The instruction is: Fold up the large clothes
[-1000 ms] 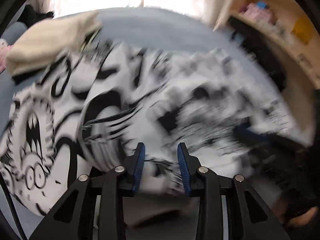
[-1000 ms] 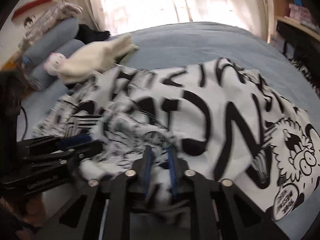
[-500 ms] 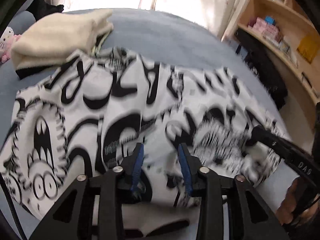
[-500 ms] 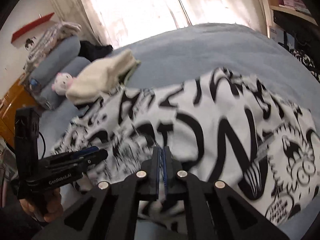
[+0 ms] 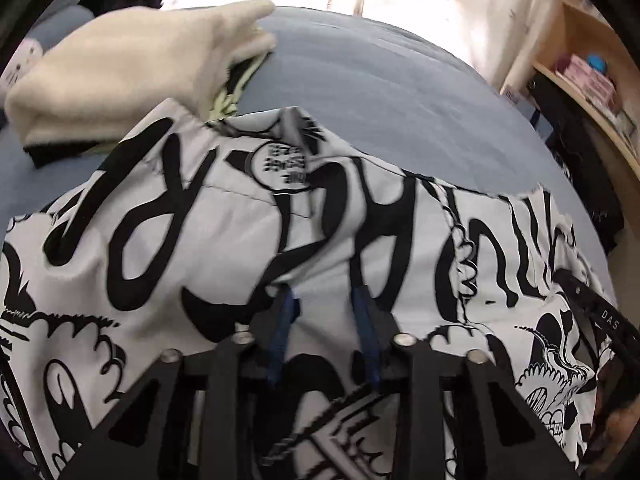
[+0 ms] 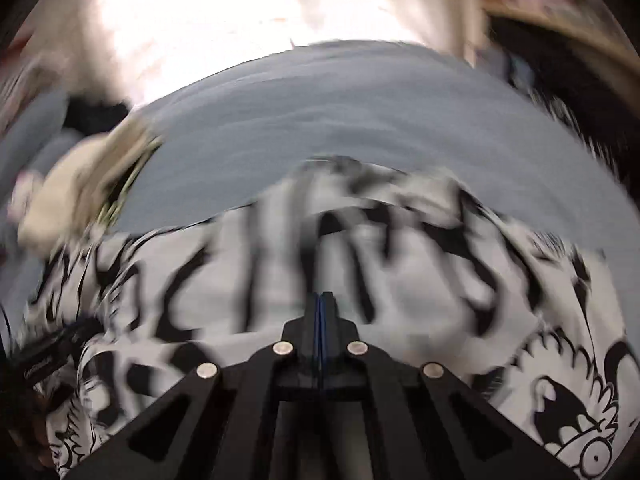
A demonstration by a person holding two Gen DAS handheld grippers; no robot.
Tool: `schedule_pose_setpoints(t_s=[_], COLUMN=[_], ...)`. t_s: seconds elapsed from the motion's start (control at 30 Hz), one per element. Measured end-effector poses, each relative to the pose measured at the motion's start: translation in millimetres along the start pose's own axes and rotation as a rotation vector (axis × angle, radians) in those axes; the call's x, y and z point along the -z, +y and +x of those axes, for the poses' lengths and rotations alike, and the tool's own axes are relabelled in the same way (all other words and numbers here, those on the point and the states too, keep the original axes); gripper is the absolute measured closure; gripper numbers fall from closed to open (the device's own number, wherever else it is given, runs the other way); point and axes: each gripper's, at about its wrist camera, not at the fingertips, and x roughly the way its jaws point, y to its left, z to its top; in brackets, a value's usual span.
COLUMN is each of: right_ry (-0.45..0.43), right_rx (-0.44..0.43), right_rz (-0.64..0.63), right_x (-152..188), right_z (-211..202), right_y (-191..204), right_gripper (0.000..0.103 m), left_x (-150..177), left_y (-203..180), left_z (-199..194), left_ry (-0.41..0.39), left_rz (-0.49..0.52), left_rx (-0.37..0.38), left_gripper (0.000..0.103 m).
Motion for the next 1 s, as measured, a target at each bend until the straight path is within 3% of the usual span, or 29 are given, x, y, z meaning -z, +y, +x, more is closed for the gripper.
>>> schedule_pose_setpoints(t_s=[0.13,0.3,0.43,0.6,1.0], right_ry=[0.011,0.043,0.016,-0.022,0.013], right_rx=[0.066,0.038,0.034,0.003,-0.105], right_rz=[0.080,0.145,0.158,0.172,0.149], right_x=[1,6,16,32,80], right_z=[-7,-17,-44,-82,-144], right_y=[-34,-45,-32,-14,27], right_gripper=[0.100,0.100,0.100,0.100,0.100], left_x=[-1,1,7,21,69], left_y=[1,-3,-4,-7,0], left_z=[2,0,-21,-64,-162], left_ry=[-0.007,0.007,0.007,-0.013,-0.062], left_rz=[-0.008,0.002,0.000,-0.010,-0.005], left_rx=[0.005,-0.034,-0.067,-0.095,-0.131], left_gripper=[0.077,0.076,0.072,0.059,0.055])
